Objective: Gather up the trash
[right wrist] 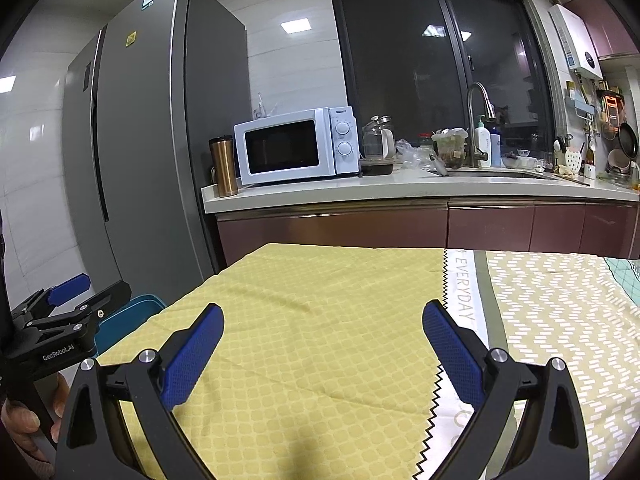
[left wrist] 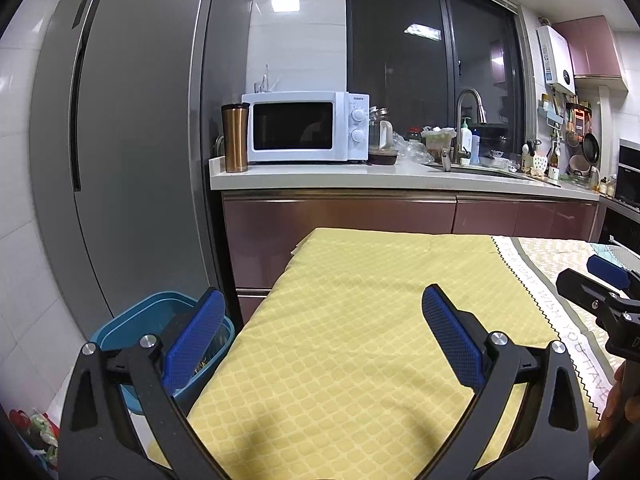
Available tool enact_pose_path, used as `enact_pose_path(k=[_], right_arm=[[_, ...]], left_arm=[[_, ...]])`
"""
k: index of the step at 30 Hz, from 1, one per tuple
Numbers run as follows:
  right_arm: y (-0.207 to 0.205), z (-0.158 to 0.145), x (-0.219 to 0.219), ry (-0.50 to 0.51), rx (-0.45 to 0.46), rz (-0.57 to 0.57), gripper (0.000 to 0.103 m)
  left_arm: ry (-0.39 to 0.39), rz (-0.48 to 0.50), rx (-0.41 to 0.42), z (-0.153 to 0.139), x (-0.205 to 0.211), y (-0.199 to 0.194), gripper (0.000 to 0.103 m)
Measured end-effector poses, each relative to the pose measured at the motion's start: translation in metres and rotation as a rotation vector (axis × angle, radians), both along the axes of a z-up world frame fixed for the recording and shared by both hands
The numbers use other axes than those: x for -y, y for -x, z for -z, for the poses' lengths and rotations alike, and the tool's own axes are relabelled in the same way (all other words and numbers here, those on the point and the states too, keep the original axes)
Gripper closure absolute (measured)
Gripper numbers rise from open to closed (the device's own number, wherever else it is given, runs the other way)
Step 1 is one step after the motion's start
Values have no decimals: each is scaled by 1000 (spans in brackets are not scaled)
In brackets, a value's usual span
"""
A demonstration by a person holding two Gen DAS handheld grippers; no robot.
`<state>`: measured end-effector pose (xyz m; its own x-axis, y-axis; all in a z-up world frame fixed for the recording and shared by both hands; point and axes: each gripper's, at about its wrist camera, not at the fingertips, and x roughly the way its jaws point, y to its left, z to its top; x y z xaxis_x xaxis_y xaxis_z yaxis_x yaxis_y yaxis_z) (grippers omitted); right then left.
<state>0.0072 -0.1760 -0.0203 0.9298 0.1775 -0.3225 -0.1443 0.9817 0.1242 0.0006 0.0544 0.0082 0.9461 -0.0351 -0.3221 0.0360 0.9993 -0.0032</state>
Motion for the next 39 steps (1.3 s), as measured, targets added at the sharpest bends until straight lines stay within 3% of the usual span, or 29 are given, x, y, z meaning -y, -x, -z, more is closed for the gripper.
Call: enact_pose_path(k=[30,39], right_arm=[[2,3,7,2,-4,9,7],[0,5,15,-6,-19,14,7]], left_arm=[[-20,17,18,2,11,-3,6],[1,46,-42,9,17,-22,6]])
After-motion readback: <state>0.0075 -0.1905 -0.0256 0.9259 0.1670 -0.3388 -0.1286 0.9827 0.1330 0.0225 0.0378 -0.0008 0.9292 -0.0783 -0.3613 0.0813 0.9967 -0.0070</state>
